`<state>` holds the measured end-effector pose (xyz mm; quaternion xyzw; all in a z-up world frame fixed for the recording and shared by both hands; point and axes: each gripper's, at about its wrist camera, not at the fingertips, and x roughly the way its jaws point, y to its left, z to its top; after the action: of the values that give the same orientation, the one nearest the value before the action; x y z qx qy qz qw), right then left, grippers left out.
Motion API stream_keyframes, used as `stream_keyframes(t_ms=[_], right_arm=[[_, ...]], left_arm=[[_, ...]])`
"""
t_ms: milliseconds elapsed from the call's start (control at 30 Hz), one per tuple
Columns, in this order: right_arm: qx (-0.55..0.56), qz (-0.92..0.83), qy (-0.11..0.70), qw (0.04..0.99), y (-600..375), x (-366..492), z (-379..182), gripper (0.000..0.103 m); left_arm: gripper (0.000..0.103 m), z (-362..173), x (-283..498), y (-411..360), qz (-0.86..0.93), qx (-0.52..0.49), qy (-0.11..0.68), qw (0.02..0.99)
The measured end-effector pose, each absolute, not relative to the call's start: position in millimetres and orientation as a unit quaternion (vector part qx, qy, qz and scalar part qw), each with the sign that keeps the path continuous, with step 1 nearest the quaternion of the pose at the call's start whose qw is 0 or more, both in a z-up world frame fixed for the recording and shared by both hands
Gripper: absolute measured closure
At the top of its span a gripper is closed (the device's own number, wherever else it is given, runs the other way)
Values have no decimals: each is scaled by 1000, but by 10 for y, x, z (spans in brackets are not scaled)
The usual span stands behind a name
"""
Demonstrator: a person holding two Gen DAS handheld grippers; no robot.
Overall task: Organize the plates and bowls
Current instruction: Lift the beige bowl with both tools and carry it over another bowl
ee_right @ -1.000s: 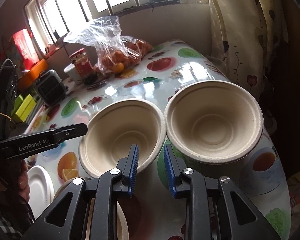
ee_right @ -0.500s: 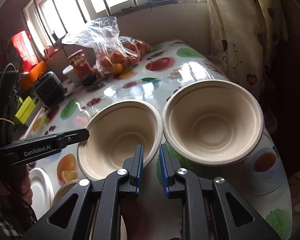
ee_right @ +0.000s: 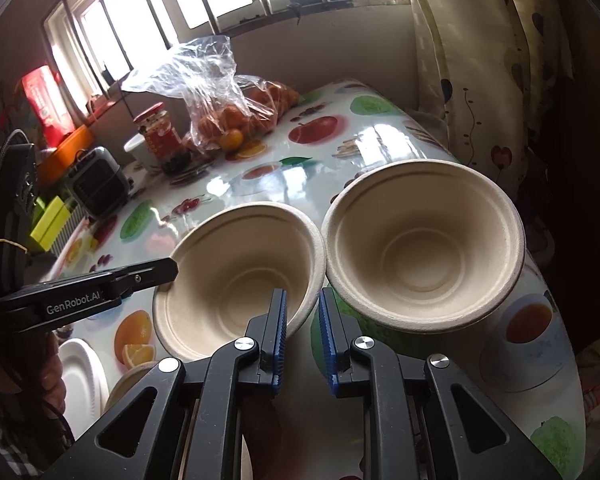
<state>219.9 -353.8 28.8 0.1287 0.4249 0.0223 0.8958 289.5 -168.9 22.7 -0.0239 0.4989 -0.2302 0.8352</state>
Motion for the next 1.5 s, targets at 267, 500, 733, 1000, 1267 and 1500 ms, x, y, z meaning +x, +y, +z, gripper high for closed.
stream_keyframes(t_ms=[267,500,733,1000,1267,1500], right_arm=[[133,21,417,899,-3556,2182,336,87],[137,23,408,902,-3549,2127,403,87],[136,24,399,907,-3530,2055,493,87],[137,27,387,911,-3490,1946,603,87],[136,29,376,916,-3456,1813,710,87],[134,31,367,920,-3417,1697,793,87]], left_arm=[[93,298,2849,-1680,-232,-24,488,841],[93,416,2780,-1641,-236,-28,474,848],[93,492,2721,-1601,-240,-32,465,852],[93,575,2629,-1544,-242,-38,457,855],[93,660,2512,-1486,-246,-39,445,860],[93,703,2390,-1426,-248,-42,438,863]])
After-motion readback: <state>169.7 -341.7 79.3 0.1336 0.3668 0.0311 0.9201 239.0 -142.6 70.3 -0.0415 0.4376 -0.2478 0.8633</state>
